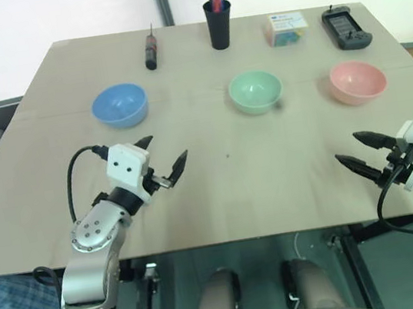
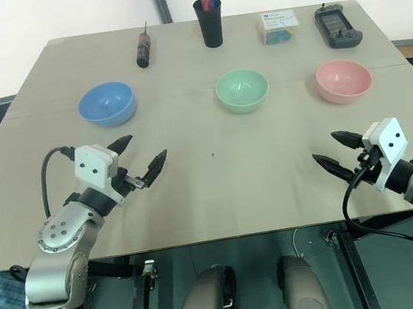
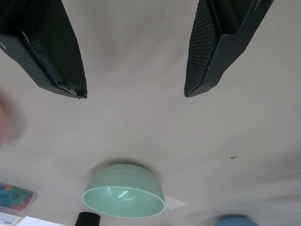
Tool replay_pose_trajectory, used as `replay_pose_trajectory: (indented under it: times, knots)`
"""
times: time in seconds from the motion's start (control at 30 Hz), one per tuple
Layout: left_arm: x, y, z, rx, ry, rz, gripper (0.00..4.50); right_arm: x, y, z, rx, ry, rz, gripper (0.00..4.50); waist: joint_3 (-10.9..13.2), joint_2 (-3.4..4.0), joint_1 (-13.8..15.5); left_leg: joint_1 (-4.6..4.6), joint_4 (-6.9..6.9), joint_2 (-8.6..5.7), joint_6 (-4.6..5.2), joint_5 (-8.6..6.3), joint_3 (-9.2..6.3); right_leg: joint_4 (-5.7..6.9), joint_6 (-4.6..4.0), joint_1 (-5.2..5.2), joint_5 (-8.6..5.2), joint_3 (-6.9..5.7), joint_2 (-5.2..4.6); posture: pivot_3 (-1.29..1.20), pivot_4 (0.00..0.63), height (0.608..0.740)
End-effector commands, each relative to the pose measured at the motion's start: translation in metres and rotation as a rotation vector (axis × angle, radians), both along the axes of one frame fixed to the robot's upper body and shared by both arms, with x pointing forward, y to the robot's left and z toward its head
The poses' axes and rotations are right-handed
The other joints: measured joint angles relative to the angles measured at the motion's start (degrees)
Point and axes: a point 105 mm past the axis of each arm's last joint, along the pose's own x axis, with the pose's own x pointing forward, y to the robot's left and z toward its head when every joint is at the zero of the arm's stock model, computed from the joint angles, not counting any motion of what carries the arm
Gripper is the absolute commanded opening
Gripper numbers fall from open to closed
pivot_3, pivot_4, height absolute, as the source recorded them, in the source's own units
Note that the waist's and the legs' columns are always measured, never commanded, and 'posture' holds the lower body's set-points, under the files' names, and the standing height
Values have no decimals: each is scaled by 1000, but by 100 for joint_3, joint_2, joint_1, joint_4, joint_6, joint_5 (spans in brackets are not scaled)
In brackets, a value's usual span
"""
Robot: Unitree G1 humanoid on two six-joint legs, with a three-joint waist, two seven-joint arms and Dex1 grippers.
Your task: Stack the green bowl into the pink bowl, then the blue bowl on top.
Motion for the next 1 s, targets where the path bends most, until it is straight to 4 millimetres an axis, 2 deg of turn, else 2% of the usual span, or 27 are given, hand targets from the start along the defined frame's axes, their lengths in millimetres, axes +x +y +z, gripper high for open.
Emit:
replay_pose_trajectory:
  times: [0.03,0.77,0.9,1.0]
  knots:
    - [-3,-6,14,4,-61,-40,4399,-1,-3,10,-27,-48,-5,3457,0,0,0,0,0,0,0,0,0,0,0,0,0,0,0,0,150,740]
    - [-3,-11,12,-9,-57,-69,4399,5,-6,14,-60,-65,-13,3457,0,0,0,0,0,0,0,0,0,0,0,0,0,0,0,0,150,740]
    - [-6,-18,11,-32,-47,-126,4399,18,-18,13,-156,-62,-89,3457,0,0,-2,0,0,0,0,0,2,0,0,0,0,2,0,0,150,740]
    - [-8,-24,14,-88,-42,-184,4399,35,-26,23,-236,-94,-134,3457,0,0,-15,3,1,-3,0,0,11,0,0,-1,0,7,0,0,150,740]
